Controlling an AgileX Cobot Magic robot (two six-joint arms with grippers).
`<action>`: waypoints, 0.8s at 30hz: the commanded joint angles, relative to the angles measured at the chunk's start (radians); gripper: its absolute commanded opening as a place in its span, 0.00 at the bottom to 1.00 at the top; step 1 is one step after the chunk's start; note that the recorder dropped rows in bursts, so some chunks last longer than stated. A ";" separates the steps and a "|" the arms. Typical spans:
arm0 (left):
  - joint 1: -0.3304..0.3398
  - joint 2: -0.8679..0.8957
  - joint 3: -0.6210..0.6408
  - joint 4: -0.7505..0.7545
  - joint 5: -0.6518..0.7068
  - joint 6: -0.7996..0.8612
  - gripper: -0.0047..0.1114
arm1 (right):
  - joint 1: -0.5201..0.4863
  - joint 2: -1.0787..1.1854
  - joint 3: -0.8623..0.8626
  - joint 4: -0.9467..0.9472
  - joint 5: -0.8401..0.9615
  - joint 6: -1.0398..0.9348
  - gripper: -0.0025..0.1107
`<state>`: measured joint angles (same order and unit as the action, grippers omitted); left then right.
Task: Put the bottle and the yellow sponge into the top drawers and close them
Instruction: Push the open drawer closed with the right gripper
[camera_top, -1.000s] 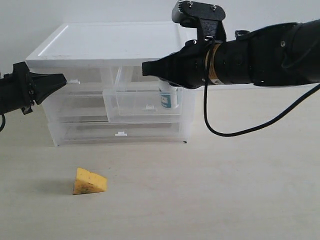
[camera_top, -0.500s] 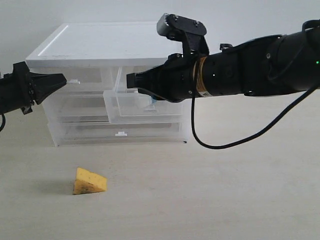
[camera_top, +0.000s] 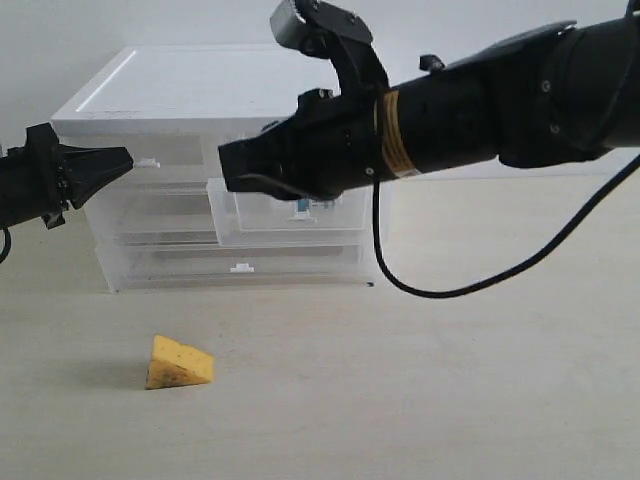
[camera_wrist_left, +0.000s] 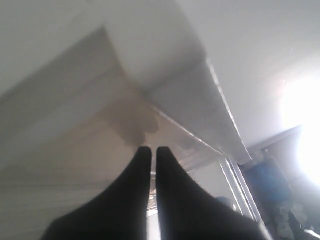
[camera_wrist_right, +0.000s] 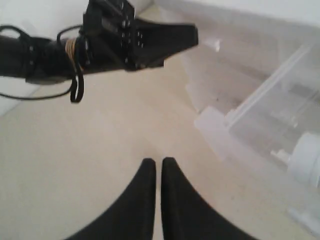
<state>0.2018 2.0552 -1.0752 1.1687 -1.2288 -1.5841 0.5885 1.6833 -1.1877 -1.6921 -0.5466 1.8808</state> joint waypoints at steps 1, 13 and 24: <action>-0.004 -0.002 -0.006 -0.013 0.008 0.007 0.07 | 0.002 -0.015 0.068 -0.052 -0.025 0.030 0.02; -0.004 -0.002 -0.006 -0.009 0.008 0.007 0.07 | 0.002 0.011 0.162 -0.052 0.388 -0.003 0.02; -0.004 -0.002 -0.006 -0.002 0.008 0.007 0.07 | 0.002 0.076 0.038 -0.052 0.480 -0.003 0.02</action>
<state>0.2018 2.0552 -1.0752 1.1687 -1.2288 -1.5841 0.5885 1.7410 -1.1211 -1.7465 -0.0877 1.8859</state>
